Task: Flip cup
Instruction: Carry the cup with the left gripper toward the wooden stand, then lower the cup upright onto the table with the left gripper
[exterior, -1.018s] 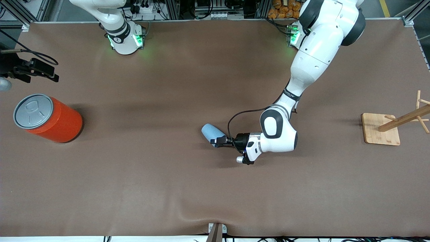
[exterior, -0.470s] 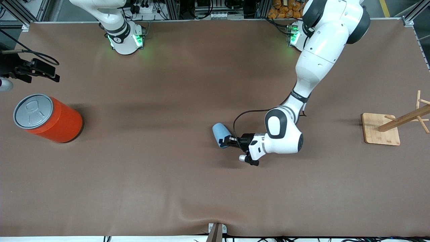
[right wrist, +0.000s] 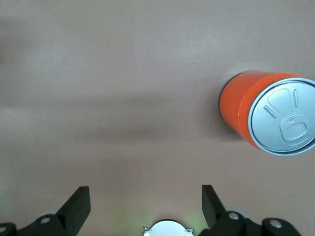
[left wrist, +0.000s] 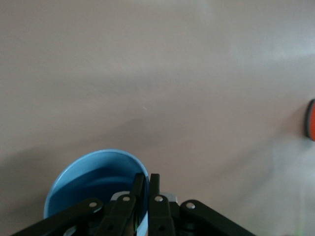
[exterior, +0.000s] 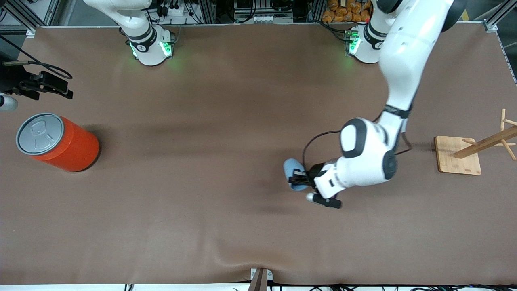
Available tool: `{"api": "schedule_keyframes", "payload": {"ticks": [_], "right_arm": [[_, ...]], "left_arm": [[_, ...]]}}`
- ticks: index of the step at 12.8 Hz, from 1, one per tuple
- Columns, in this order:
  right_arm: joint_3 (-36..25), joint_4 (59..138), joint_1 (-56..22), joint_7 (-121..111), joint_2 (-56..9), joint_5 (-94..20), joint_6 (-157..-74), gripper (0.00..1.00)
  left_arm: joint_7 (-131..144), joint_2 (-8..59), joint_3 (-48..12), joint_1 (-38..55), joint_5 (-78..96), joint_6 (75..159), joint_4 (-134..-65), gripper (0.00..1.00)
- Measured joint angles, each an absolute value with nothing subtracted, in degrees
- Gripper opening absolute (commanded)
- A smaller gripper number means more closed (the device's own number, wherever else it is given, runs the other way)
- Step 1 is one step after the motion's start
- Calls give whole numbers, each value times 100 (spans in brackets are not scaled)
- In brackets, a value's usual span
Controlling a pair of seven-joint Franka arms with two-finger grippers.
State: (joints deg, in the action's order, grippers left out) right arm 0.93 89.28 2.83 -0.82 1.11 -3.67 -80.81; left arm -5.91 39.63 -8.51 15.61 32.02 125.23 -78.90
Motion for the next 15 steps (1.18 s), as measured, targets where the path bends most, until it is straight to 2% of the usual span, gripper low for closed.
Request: {"api": "schedule_keyframes", "payload": {"ticks": [4, 7, 8, 11, 15], "right_arm": [[93, 8934, 283, -82, 110, -367, -8084, 100], [93, 8942, 283, -82, 109, -367, -8089, 100], [93, 8944, 283, -82, 108, -367, -8089, 100], [93, 8949, 282, -82, 108, -367, -8089, 100], [94, 8953, 282, -82, 107, -367, -8094, 100]], "left_arm": [[-550, 3157, -803, 1029, 1179, 12085, -7978, 0], [-560, 2527, -783, 572, 561, 12304, -8679, 0], [-586, 2283, -781, 394, 484, 12726, -9123, 0], [-647, 1660, -779, 11, 407, 14671, -10889, 0], [-649, 1584, -778, -144, 405, 16907, -12487, 0]]}}
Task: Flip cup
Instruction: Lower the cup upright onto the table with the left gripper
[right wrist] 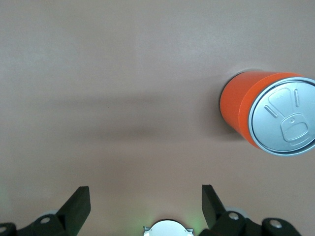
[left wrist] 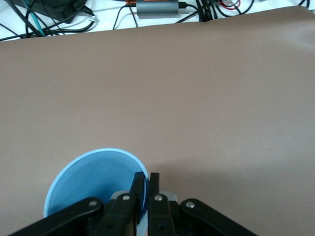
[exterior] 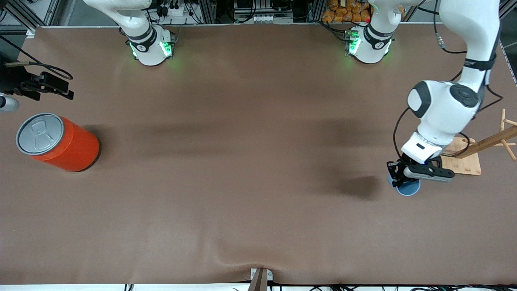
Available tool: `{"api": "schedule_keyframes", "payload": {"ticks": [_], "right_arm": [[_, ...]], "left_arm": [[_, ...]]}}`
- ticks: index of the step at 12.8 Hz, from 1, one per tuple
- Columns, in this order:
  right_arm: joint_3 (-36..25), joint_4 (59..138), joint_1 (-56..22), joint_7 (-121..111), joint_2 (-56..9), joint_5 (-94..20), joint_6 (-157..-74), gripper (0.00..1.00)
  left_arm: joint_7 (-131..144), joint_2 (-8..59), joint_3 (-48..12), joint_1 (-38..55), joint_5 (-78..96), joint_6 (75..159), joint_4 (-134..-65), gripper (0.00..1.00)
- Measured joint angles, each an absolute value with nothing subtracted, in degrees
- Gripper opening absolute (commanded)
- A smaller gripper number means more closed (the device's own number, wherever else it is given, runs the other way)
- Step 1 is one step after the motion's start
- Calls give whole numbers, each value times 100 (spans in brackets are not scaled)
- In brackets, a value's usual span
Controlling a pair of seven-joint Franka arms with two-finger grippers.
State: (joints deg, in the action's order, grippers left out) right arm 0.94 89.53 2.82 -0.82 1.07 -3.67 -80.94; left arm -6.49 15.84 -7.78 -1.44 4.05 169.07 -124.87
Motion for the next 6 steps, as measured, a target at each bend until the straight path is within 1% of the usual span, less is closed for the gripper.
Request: {"api": "schedule_keyframes", "payload": {"ticks": [3, 5, 6], "right_arm": [[94, 8954, 282, -82, 107, -367, -8099, 100], [94, 8955, 282, -82, 107, -367, -8101, 100], [94, 8955, 282, -82, 107, -367, -8102, 100]], "left_arm": [[-649, 1849, -778, -158, 405, 18204, -13116, 0], [-649, 2151, -782, -158, 405, 18797, -13269, 0], [-649, 2253, -787, -158, 405, 18942, -13268, 19]]}}
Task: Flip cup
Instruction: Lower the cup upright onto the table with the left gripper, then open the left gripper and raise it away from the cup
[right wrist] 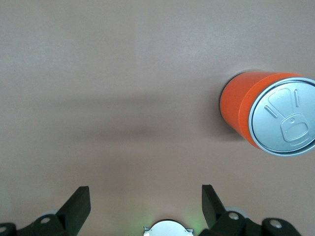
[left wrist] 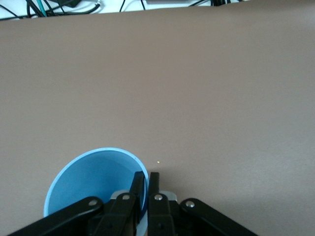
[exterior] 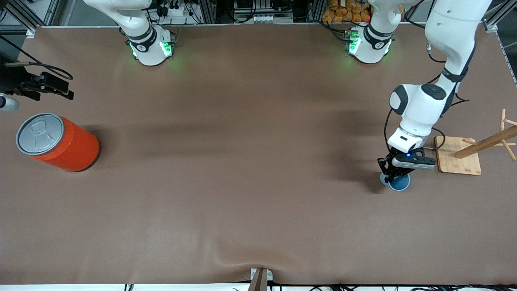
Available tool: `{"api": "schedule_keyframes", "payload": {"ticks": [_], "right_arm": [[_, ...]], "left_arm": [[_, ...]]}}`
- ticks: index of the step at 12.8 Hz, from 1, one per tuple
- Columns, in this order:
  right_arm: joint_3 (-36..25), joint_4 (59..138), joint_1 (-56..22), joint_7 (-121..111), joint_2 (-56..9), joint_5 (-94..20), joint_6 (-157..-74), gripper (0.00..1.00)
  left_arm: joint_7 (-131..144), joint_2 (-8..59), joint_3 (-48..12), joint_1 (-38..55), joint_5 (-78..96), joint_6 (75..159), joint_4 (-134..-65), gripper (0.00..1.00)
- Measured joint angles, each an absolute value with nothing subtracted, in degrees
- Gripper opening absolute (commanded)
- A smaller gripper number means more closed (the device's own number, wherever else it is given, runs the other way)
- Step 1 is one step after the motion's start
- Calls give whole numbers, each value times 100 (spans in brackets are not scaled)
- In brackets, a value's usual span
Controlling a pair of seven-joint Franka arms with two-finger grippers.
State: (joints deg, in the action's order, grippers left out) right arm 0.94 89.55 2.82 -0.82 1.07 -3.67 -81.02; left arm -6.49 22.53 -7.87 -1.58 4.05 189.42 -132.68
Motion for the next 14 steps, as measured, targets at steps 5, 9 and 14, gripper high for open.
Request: {"api": "schedule_keyframes", "payload": {"ticks": [5, 9, 14], "right_arm": [[97, 8956, 281, -82, 106, -367, -8105, 100], [99, 8956, 281, -82, 105, -367, -8114, 100], [100, 8961, 281, -82, 86, -367, -8121, 100]], "left_arm": [[-649, 2264, -796, -168, 405, 18960, -13246, 100], [-649, 2061, -796, -229, 405, 18234, -13160, 100], [-643, 1337, -809, -245, 405, 16233, -12637, 100]]}}
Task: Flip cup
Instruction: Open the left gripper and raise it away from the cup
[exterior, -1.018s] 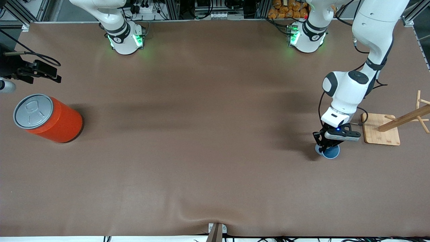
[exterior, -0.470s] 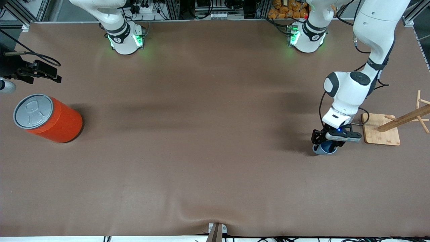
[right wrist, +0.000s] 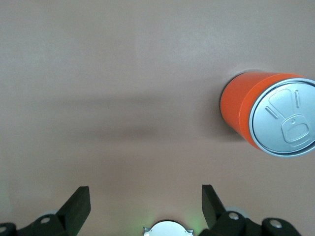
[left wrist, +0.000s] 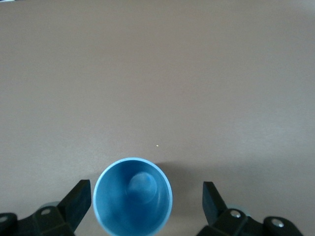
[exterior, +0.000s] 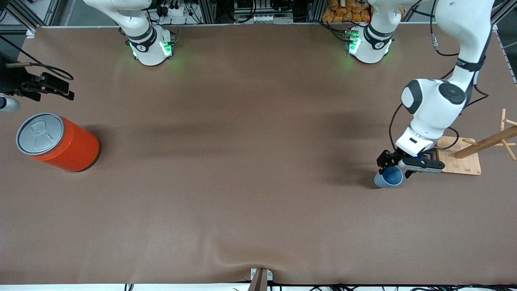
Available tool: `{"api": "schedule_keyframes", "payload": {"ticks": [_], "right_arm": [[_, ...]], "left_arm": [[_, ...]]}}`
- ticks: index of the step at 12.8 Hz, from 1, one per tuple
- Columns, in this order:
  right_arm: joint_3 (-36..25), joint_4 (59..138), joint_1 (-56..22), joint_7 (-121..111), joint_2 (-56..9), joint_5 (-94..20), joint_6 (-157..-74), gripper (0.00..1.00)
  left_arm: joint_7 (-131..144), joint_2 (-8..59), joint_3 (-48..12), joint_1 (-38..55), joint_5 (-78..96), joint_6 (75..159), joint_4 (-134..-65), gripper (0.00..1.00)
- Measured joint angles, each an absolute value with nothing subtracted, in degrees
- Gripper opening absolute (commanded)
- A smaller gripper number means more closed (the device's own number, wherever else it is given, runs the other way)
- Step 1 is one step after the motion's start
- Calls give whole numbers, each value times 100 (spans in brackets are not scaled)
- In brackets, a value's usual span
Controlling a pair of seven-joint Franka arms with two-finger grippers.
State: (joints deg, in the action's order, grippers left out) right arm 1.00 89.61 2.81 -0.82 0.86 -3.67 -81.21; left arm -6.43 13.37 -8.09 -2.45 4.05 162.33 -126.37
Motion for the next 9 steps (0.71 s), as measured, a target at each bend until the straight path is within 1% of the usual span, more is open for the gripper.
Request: {"api": "schedule_keyframes", "payload": {"ticks": [4, 9], "right_arm": [[101, 8963, 281, -82, 83, -367, -8121, 100], [101, 8967, 281, -82, 83, -367, -8121, 100]], "left_arm": [[-621, 1001, -812, -255, 406, 14482, -11830, 100], [-434, 631, -808, -288, 407, 11695, -10358, 100]]}}
